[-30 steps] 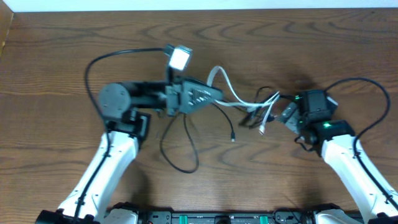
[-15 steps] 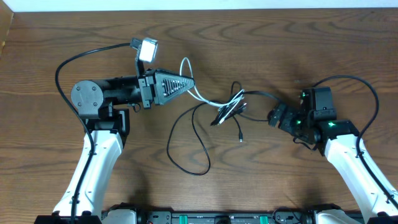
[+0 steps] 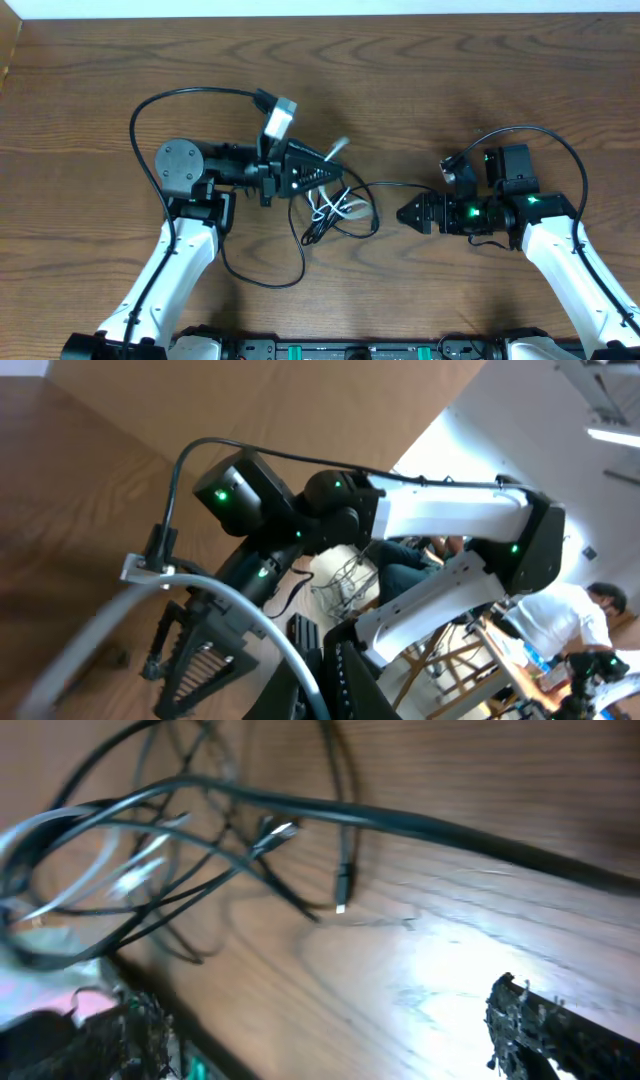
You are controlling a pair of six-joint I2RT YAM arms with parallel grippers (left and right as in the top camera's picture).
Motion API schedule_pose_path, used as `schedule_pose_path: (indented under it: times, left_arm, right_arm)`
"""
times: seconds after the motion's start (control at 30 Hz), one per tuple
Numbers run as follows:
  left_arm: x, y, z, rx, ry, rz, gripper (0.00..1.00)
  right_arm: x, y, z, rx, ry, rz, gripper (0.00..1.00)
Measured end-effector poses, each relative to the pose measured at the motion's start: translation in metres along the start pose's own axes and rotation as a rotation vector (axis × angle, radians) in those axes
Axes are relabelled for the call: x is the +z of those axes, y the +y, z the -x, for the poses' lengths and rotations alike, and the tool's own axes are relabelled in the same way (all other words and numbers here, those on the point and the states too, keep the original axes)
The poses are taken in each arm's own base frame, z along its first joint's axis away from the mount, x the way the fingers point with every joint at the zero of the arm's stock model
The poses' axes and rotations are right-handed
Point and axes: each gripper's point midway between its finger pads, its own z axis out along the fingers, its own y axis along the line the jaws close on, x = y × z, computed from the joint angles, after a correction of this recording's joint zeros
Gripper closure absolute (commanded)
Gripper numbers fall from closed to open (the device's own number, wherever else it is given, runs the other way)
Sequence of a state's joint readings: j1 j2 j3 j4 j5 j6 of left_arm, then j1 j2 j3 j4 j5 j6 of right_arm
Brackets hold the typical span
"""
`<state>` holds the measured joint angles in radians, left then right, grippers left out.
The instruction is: Untangle cables
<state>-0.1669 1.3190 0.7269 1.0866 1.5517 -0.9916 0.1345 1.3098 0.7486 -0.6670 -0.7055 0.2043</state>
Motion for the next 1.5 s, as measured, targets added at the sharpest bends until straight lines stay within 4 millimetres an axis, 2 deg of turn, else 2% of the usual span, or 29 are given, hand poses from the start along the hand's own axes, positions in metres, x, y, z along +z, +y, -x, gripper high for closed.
schedule_pose_path:
  times: [0.17, 0.2, 0.4, 0.63, 0.73, 0.83, 1.07, 1.1, 1.17, 1.23, 1.27, 1.3, 1.37, 1.4, 1.43, 1.5]
  left_arm:
    - [0.000, 0.012, -0.005, -0.014, 0.004, 0.003, 0.92]
    - [0.000, 0.017, -0.006, -0.032, 0.005, 0.005, 0.92]
    - [0.001, 0.060, -0.028, -0.202, 0.016, 0.018, 0.92]
    - [-0.001, 0.108, -0.073, -0.399, 0.026, 0.032, 0.92]
    - [-0.001, 0.119, -0.088, -0.460, 0.029, 0.036, 0.92]
    - [-0.002, 0.126, -0.100, -0.502, 0.031, 0.039, 0.92]
    - [-0.002, 0.127, -0.106, -0.503, 0.033, 0.040, 0.92]
    - [-0.002, 0.127, -0.106, -0.501, 0.033, 0.040, 0.87]
    - [-0.001, 0.126, -0.109, -0.488, 0.035, 0.038, 0.71]
    - [0.001, 0.125, -0.112, -0.478, 0.043, 0.033, 0.59]
    - [0.003, 0.123, -0.115, -0.468, 0.050, 0.027, 0.45]
    - [0.006, 0.121, -0.119, -0.459, 0.058, 0.021, 0.25]
    - [0.011, 0.118, -0.125, -0.457, 0.073, 0.010, 0.20]
    - [0.014, 0.117, -0.128, -0.460, 0.080, 0.006, 0.21]
    - [0.016, 0.115, -0.130, -0.456, 0.087, 0.001, 0.25]
    - [0.018, 0.114, -0.131, -0.453, 0.092, -0.003, 0.58]
  right_arm:
    - [-0.001, 0.022, 0.005, -0.006, -0.007, 0.121, 0.39]
    - [-0.002, 0.025, 0.005, 0.005, -0.008, 0.138, 0.42]
    - [-0.003, 0.034, 0.010, 0.054, -0.014, 0.189, 0.43]
    - [-0.003, 0.036, 0.010, 0.082, -0.010, 0.200, 0.39]
    - [-0.004, 0.036, 0.011, 0.081, -0.014, 0.202, 0.40]
    - [-0.003, 0.036, 0.012, 0.107, -0.016, 0.198, 0.49]
    - [0.001, 0.018, 0.017, 0.267, -0.042, 0.088, 0.53]
    - [0.002, 0.015, 0.018, 0.283, -0.052, 0.066, 0.53]
    - [0.005, 0.012, 0.022, 0.293, -0.078, 0.030, 0.53]
    - [0.007, 0.013, 0.027, 0.283, -0.102, 0.013, 0.52]
    - [0.008, 0.014, 0.029, 0.276, -0.111, 0.006, 0.51]
    - [0.010, 0.015, 0.030, 0.268, -0.117, 0.000, 0.50]
    - [0.012, 0.015, 0.030, 0.263, -0.124, -0.021, 0.48]
    - [0.013, 0.014, 0.030, 0.263, -0.127, -0.033, 0.48]
    - [0.014, 0.013, 0.029, 0.263, -0.128, -0.044, 0.47]
    - [0.014, 0.010, 0.029, 0.267, -0.133, -0.066, 0.46]
